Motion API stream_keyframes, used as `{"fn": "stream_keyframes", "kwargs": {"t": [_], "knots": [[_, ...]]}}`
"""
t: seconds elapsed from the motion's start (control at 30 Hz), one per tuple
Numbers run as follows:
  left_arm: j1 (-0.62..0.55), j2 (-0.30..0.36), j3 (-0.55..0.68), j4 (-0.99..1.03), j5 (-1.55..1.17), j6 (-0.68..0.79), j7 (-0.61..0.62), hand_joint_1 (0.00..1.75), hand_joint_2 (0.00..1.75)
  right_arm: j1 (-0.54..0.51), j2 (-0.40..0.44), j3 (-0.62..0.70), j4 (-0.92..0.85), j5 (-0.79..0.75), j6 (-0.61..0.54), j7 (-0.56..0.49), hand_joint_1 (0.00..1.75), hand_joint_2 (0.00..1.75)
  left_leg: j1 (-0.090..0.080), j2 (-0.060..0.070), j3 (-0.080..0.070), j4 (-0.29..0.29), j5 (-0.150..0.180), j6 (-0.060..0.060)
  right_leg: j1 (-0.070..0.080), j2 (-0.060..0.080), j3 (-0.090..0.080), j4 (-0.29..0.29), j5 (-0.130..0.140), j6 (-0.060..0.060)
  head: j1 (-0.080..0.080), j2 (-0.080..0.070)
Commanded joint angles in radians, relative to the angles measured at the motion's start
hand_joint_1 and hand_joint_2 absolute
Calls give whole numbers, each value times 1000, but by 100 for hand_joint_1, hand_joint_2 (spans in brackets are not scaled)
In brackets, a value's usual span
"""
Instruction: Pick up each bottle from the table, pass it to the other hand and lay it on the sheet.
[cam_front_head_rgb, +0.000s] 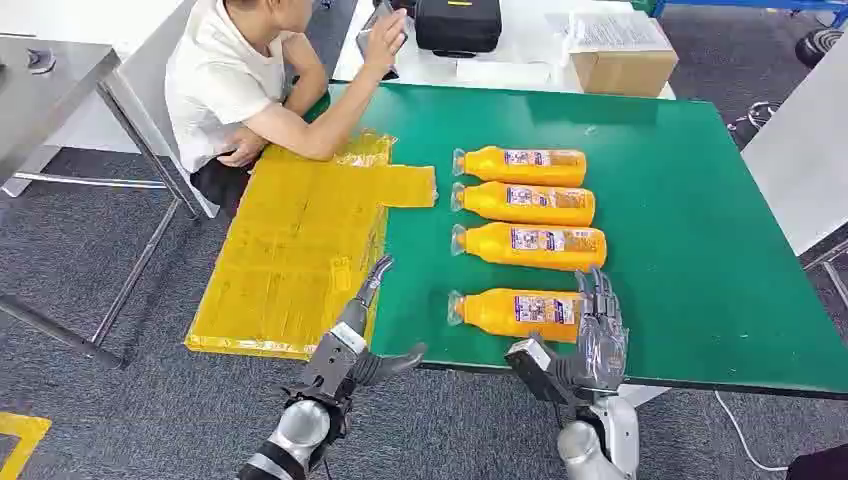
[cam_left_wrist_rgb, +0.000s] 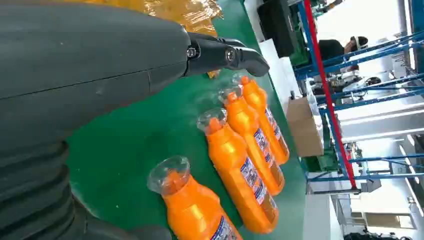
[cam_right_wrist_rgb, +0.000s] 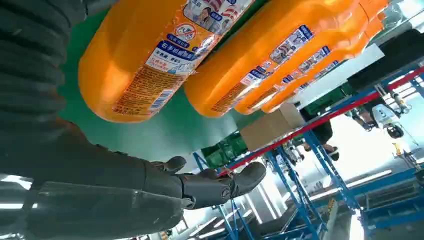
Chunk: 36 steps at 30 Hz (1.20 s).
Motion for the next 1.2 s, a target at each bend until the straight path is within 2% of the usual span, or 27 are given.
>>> {"fn": "stream_keyframes", "kwargs": {"t": [0.03,0.23,0.47,0.7,1.2], "knots": [[-37,14,-16,56,2,0,0,0,175,-35,-10,8,76,0,-4,0,0,175,1,1,3,-1,-1,-1,1,1,3,-1,-1,-1,0,0],[-39,13,-16,56,5,-4,1,0,175,-33,-13,11,76,13,-4,1,0,175,1,1,5,-1,-2,-2,1,1,5,-1,-1,-2,0,0],[-54,8,-24,68,25,-30,26,0,175,-45,-127,163,107,66,-4,136,0,175,0,0,3,-1,-1,-1,0,0,3,-1,-1,-1,0,0],[-64,11,-33,80,9,-10,58,0,175,-67,-182,213,123,80,-4,185,0,175,0,1,6,-1,-2,-2,0,1,6,-1,-2,-2,0,0],[-86,-4,-14,146,44,-13,95,0,175,-59,-197,237,120,121,-4,195,0,175,0,1,4,-1,-1,-1,0,1,4,-1,-1,-1,0,0]]}}
